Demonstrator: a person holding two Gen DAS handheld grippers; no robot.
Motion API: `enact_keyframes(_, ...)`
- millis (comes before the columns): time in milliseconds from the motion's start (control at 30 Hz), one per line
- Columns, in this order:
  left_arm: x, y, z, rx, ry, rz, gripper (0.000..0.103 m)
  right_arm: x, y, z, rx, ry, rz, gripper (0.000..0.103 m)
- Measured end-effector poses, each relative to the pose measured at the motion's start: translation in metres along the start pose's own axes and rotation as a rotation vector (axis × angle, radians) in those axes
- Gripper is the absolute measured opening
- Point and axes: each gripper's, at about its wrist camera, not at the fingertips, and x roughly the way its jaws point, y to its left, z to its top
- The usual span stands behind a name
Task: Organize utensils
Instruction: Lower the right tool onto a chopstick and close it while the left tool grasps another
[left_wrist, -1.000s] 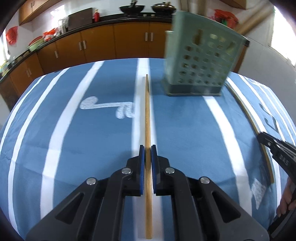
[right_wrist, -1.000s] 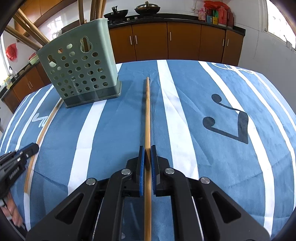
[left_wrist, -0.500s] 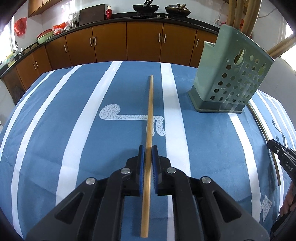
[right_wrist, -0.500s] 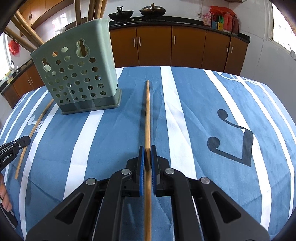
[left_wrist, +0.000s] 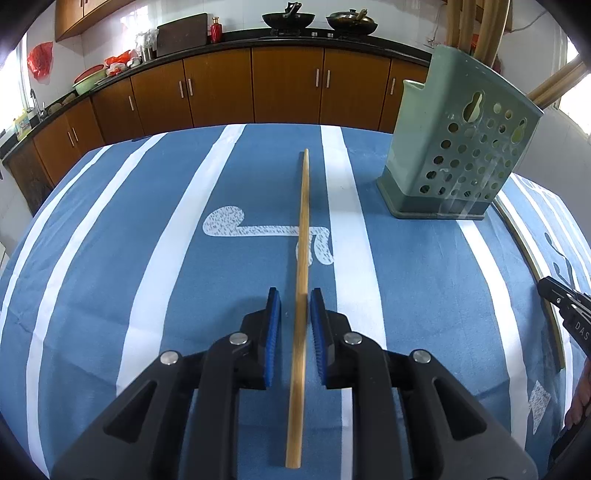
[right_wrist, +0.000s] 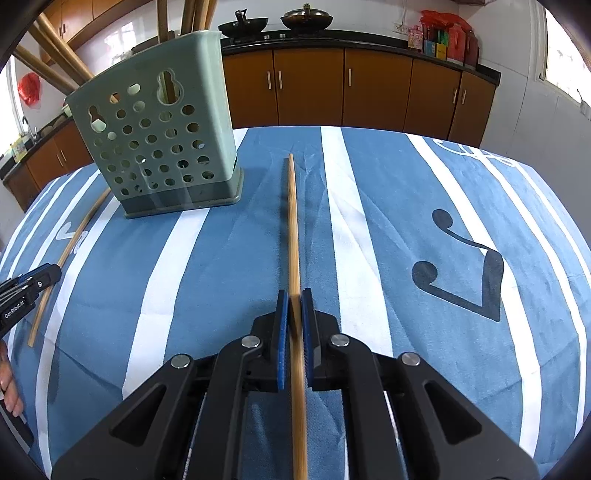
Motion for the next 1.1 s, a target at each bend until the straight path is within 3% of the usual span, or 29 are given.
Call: enact_keyframes(1100, 0.0001, -0.0034, -0.0015, 0.012, 0.002, 0.000, 0.026, -0.0019, 0.0006, -0.0010, -0.001, -0.001, -0.009, 0.010)
